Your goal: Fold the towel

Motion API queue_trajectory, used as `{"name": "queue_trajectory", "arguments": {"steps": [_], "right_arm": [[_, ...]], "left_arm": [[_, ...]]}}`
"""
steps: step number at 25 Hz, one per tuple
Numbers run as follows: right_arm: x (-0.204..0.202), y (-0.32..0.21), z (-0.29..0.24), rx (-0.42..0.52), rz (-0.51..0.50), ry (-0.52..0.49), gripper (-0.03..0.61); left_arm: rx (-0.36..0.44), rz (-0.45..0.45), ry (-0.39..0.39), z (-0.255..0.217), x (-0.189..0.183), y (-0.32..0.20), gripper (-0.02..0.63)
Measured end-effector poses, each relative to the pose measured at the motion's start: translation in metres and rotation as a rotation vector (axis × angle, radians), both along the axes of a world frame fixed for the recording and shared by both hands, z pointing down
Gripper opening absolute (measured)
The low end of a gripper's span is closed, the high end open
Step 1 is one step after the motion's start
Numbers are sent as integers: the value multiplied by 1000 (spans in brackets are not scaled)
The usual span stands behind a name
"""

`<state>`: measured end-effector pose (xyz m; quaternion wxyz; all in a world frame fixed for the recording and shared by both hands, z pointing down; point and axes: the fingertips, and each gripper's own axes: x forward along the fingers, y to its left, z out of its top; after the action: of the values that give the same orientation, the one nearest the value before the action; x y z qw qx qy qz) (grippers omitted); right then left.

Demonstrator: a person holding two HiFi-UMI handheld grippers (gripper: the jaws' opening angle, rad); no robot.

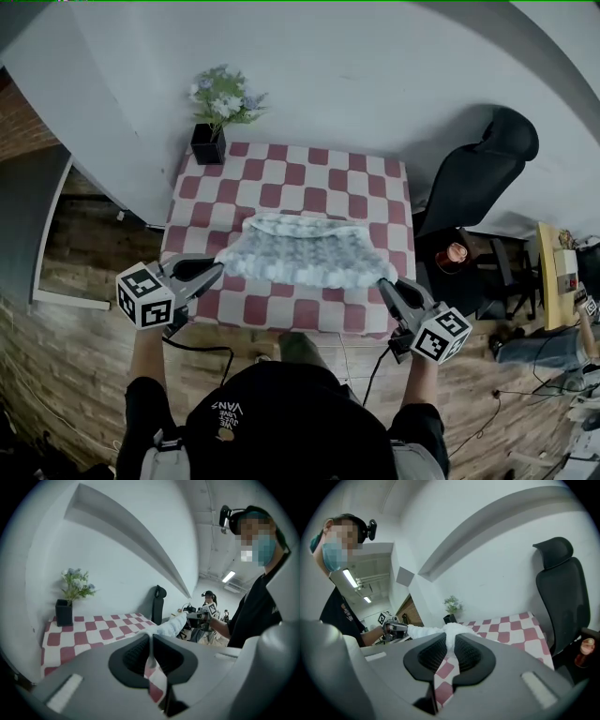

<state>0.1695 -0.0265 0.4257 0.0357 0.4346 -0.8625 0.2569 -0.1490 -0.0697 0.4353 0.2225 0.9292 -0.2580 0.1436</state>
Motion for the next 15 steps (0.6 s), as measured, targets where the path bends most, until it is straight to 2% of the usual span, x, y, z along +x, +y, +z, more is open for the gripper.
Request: {"name": "queue_trajectory", "arguments": {"steps": [3,9,15], "right_arm": [[-7,30,-24,42,-9,-34,52],[-14,79,-36,67,-4,-24,52],[-11,90,-58,147,22,-23,52]], "left_arm": [[-5,9,57,-15,-9,27,25],[24,45,19,-20,-14,66,25],[90,63,32,-51,-6,62,25]]}}
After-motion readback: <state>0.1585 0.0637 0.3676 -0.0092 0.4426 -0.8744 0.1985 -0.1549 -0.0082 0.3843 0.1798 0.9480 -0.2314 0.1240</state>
